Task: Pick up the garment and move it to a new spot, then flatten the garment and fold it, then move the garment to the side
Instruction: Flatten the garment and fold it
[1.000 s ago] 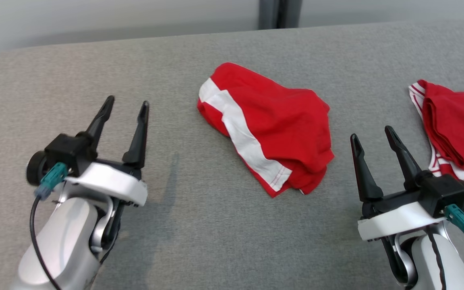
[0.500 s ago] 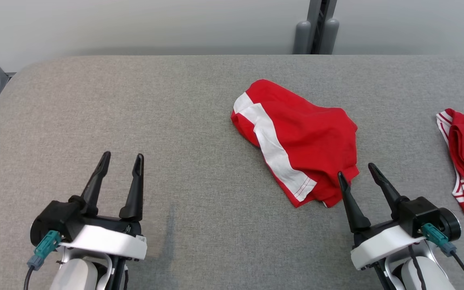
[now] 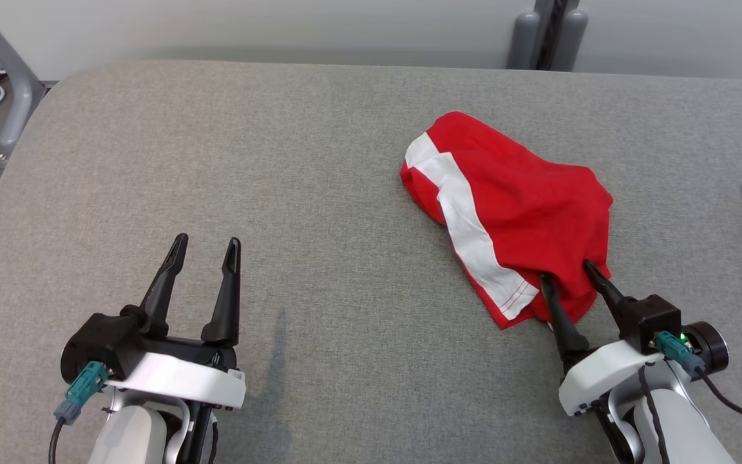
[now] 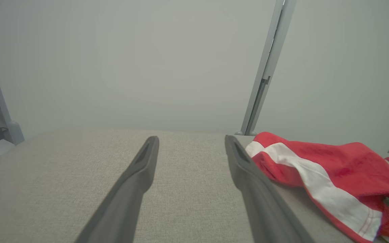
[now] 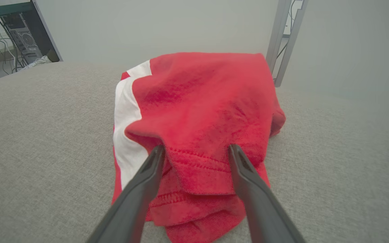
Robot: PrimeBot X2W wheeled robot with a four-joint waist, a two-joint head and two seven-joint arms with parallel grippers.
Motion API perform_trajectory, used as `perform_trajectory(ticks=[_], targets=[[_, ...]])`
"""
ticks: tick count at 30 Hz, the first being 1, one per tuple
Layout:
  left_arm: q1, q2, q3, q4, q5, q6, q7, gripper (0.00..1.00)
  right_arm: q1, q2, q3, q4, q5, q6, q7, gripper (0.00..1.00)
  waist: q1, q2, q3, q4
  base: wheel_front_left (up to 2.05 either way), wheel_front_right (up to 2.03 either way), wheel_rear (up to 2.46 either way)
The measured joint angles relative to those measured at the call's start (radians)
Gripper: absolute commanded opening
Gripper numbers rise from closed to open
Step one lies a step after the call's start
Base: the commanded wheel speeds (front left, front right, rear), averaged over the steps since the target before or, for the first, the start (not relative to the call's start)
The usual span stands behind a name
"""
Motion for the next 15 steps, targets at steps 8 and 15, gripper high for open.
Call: perform_trajectory(ticks=[8,15], targets=[[-0.004,-0.014,0.012,0.017,0.009,-0.008,0.000,1.00,-0.064,0.003,0.013,0.009,0.047,0.000,-0.006,0.00,0.0000,0.0000,-0.007,0.024,0.00,0.00,0.00],[-0.001,-0.019,-0.002,0.037,0.005,-0.012,0.000,1.00,-0.240,-0.031,0.136,-0.020,0.070,0.000,-0.007,0.00,0.0000,0.0000,-0.049,0.033,0.00,0.00,0.00]])
